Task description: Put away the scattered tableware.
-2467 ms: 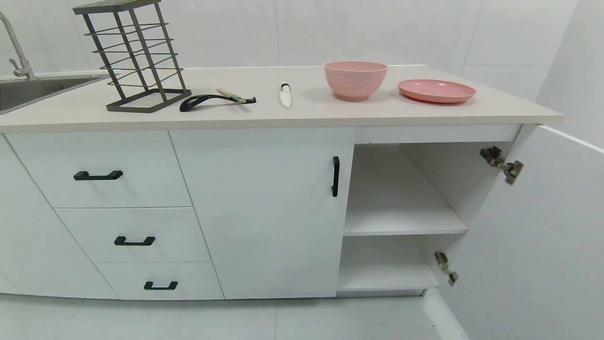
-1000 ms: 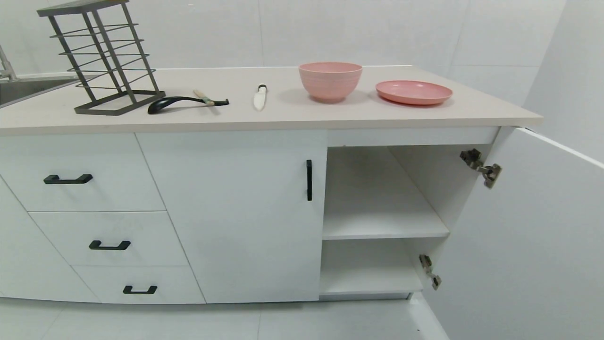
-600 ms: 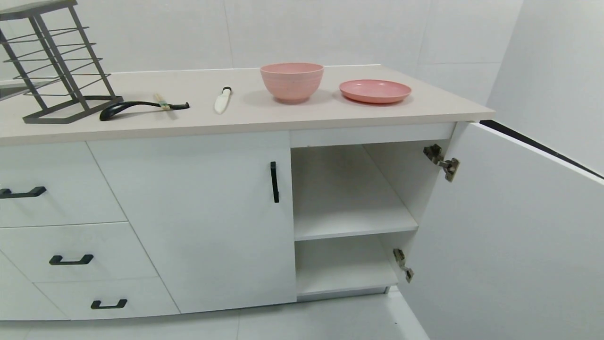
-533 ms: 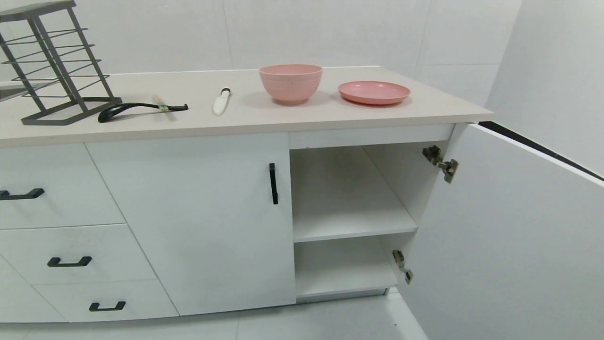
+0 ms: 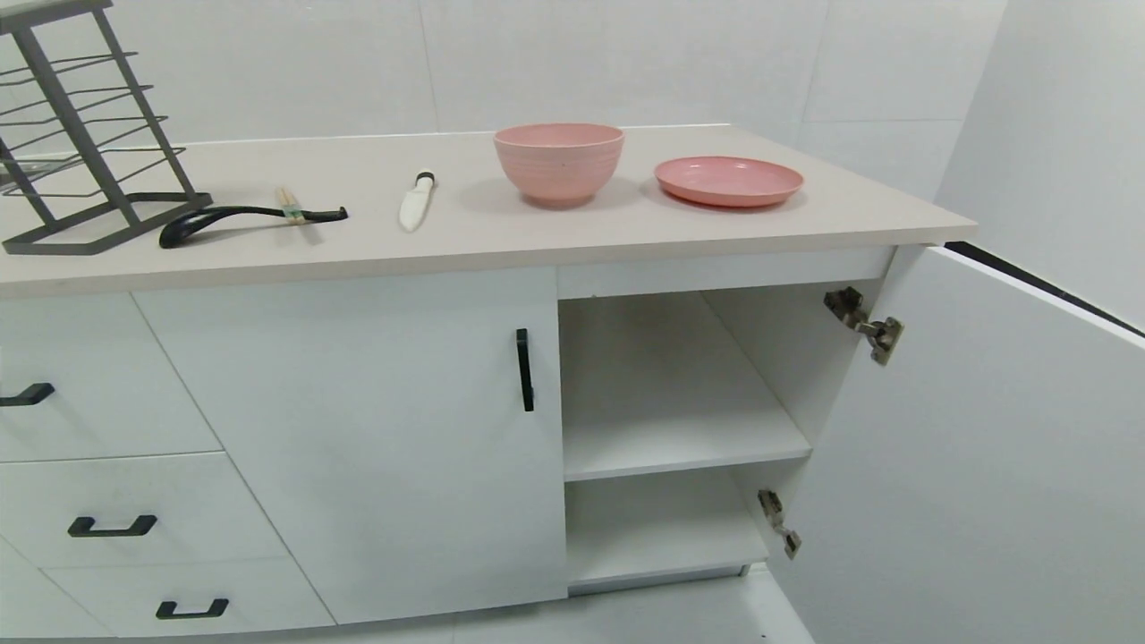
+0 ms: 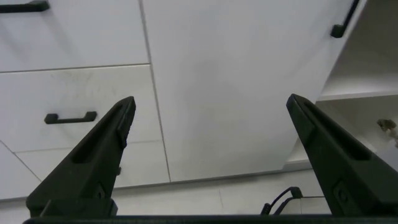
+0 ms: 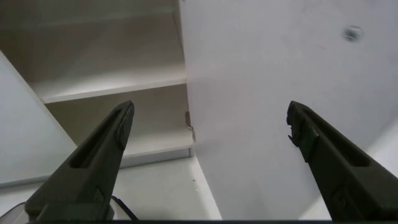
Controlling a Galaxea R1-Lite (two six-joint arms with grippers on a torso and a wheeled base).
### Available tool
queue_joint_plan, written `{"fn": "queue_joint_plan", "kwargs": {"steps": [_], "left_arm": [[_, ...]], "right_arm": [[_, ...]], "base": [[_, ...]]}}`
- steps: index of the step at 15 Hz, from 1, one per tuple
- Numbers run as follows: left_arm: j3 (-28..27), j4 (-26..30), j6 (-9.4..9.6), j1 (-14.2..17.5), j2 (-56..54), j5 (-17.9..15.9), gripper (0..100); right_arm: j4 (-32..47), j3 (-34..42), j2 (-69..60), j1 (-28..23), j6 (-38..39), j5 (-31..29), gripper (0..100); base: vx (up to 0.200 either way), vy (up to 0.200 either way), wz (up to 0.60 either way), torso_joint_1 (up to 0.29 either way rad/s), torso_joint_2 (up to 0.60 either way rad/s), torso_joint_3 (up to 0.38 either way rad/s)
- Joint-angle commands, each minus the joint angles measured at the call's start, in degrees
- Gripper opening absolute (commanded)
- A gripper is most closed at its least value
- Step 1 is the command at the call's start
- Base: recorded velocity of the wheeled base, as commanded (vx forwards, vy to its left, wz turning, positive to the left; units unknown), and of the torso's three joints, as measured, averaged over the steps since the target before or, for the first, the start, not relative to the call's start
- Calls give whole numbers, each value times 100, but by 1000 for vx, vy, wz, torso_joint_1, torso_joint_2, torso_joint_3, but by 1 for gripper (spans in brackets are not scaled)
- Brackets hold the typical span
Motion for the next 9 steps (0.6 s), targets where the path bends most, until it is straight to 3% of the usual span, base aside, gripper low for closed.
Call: {"fn": "queue_joint_plan", "kwargs": {"steps": [1, 4, 9], "left_arm": [[0, -2, -3, 1, 16, 0, 100], [0, -2, -3, 1, 16, 0, 100], [0, 7, 6, 1, 16, -9, 100]], "right_arm": [[-3, 0, 16, 0, -5, 4, 100], [-3, 0, 16, 0, -5, 4, 100], [6, -9, 16, 0, -5, 4, 100]], "base": [[0, 0, 0, 0, 0, 0], [0, 0, 0, 0, 0, 0], [200, 0, 0, 1, 2, 6]]}}
